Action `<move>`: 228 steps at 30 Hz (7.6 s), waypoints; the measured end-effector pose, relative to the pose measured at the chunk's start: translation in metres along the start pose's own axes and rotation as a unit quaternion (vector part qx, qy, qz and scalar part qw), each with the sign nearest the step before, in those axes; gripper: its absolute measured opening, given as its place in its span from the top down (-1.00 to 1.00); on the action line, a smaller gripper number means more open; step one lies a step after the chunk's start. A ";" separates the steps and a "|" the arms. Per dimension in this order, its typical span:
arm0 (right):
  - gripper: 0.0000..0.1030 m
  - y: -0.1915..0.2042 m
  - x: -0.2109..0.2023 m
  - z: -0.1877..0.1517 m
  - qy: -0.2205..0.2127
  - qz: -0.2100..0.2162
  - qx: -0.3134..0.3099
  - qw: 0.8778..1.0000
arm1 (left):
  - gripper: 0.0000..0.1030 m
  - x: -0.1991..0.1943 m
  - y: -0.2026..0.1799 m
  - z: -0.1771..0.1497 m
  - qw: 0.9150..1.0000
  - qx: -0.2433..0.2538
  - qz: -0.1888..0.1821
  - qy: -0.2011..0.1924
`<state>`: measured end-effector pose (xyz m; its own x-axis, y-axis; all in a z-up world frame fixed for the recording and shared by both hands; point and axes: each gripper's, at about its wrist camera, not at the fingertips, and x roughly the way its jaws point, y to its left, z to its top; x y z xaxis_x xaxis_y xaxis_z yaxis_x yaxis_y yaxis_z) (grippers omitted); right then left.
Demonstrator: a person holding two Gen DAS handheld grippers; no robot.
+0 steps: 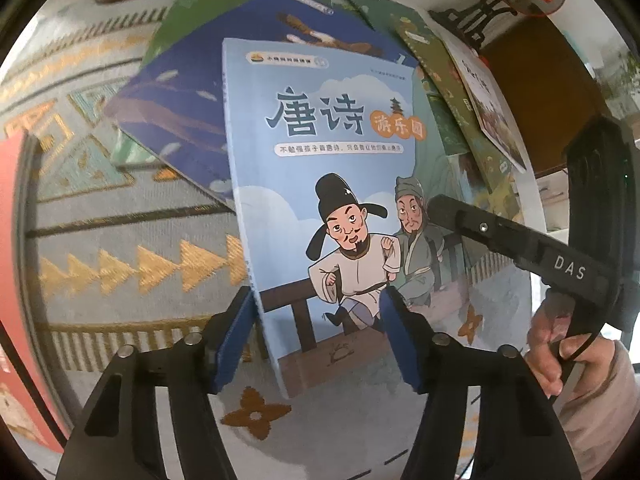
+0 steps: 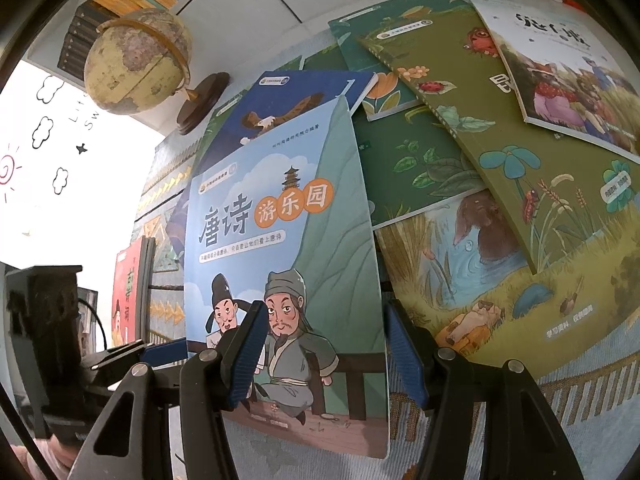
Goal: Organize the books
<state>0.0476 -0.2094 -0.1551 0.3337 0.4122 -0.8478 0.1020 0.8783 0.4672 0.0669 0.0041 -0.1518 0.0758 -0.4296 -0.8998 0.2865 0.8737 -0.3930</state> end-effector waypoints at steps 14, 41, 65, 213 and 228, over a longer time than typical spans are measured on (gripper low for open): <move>0.79 0.039 -0.040 -0.009 -0.042 0.013 -0.078 0.996 | -0.08 -0.029 -0.002 0.004 0.999 0.012 0.005 -0.042; 0.80 0.090 -0.075 -0.033 -0.083 0.016 -0.112 0.990 | -0.08 -0.085 0.011 -0.012 0.994 0.001 -0.029 -0.101; 0.75 0.212 -0.039 -0.047 -0.066 0.104 -0.168 0.978 | -0.08 -0.175 0.113 -0.063 0.972 -0.113 0.022 -0.204; 0.17 -0.018 -0.002 0.001 -0.041 0.055 0.076 0.995 | -0.23 0.001 0.029 0.073 0.997 0.046 -0.061 -0.026; 0.71 0.007 -0.025 -0.004 -0.066 0.051 0.029 0.996 | -0.23 -0.030 0.020 0.060 0.993 0.046 -0.095 -0.056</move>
<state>0.0360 -0.2120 -0.1317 0.4650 0.4602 -0.7563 0.1136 0.8162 0.5664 0.1274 0.0212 -0.1218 0.1169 -0.6116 -0.7825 0.3923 0.7522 -0.5294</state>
